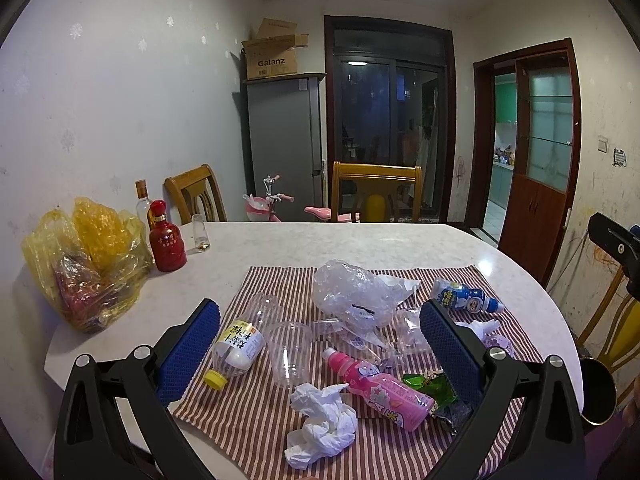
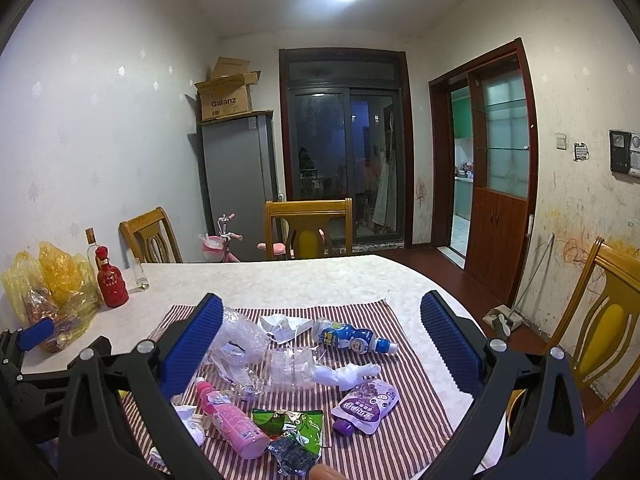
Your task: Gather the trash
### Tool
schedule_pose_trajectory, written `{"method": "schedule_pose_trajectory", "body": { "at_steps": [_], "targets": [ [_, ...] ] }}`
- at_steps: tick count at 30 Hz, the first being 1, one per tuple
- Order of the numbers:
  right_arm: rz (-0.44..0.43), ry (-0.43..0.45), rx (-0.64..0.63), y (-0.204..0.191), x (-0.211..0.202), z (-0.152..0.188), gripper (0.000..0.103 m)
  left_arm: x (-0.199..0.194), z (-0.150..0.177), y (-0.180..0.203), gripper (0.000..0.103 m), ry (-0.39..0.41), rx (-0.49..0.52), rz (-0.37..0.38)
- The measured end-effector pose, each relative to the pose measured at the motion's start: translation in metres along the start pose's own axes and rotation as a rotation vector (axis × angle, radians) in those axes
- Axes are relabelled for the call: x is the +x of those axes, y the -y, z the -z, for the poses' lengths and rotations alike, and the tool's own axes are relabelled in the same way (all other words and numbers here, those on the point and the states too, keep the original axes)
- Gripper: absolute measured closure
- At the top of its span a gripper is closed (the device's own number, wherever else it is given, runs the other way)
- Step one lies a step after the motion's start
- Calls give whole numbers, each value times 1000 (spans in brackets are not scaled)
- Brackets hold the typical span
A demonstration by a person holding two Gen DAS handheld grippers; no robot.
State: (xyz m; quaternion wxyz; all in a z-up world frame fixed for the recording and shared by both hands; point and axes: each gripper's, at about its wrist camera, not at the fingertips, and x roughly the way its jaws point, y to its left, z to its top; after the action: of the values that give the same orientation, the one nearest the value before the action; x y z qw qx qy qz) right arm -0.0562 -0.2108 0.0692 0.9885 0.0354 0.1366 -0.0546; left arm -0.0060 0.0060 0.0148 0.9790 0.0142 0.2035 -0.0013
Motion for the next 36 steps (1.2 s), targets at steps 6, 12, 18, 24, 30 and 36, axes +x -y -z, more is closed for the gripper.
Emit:
{"method": "schedule_pose_trajectory", "body": {
  "at_steps": [6, 12, 18, 24, 30, 36],
  "targets": [
    [3, 3, -2, 0, 1, 1, 4, -1, 0, 0, 6, 1, -1, 1],
    [1, 3, -8, -1, 1, 1, 4, -1, 0, -1, 6, 1, -2, 0],
    [2, 3, -8, -2, 1, 1, 4, -1, -1, -1, 6, 3, -4, 1],
    [3, 3, -9, -3, 1, 1, 4, -1, -1, -2, 6, 3, -4, 1],
    [4, 3, -11, -3, 1, 1, 4, -1, -1, -2, 6, 3, -6, 1],
    [5, 3, -11, -3, 1, 1, 4, -1, 0, -4, 6, 3, -7, 0]
  ]
}}
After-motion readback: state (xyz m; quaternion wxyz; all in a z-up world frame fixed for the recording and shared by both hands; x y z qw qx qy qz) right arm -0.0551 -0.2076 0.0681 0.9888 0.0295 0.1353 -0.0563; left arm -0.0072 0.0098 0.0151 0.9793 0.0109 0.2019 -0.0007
